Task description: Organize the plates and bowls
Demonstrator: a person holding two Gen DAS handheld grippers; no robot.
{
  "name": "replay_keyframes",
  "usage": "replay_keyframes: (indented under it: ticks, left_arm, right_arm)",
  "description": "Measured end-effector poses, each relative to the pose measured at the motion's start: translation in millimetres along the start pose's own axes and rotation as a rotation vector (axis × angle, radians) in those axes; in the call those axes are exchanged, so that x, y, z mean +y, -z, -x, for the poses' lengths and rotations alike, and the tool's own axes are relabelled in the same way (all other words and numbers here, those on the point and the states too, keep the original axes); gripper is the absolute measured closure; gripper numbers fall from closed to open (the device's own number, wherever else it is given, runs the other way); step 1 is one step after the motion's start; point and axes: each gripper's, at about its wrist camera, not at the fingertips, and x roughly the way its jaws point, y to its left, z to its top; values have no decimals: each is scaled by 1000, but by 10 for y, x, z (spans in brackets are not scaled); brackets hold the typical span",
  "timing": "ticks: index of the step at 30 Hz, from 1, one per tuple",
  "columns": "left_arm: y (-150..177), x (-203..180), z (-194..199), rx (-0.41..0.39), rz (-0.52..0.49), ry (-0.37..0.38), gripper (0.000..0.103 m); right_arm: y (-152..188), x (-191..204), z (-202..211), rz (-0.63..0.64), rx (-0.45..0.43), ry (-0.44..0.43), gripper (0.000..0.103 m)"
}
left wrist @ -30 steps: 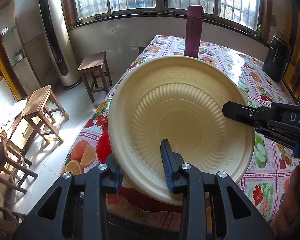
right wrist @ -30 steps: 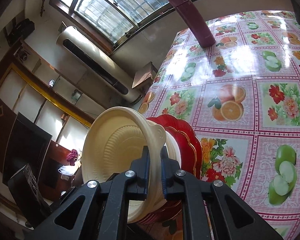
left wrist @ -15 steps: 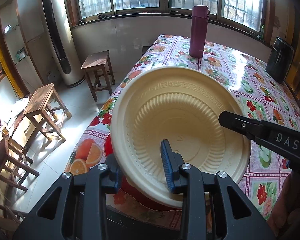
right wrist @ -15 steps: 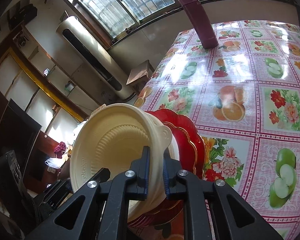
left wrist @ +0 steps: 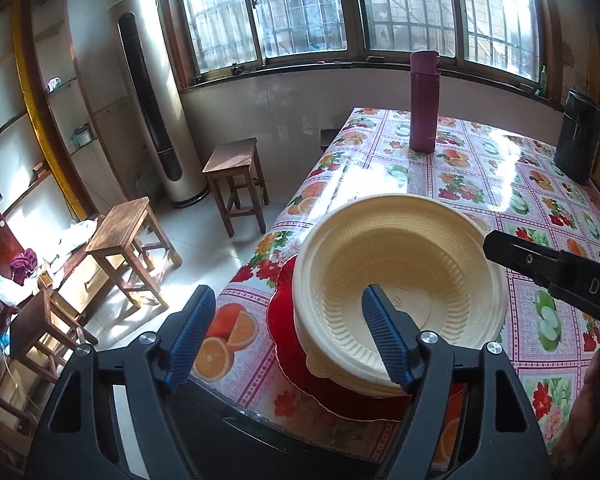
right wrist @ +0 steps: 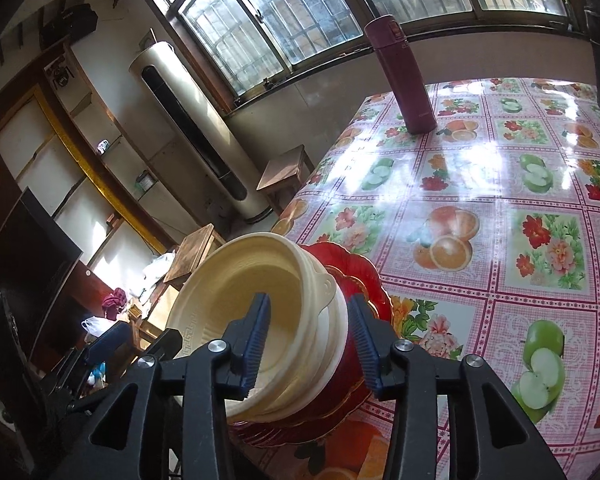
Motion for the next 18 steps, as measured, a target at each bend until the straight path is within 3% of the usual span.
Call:
replay_keyframes:
  ticks: [4, 10, 18]
  left_arm:
    - [-8, -31, 61, -22, -4, -12, 20]
    - [-21, -68, 184, -67, 6, -40, 18]
    - [69, -115, 307, -96, 42, -60, 18]
  right_arm:
    - [-2, -67, 143, 3, -30, -2, 42]
    - [66, -163, 359, 13, -83, -19, 22]
    - [261, -205, 635, 80, -167, -41, 18]
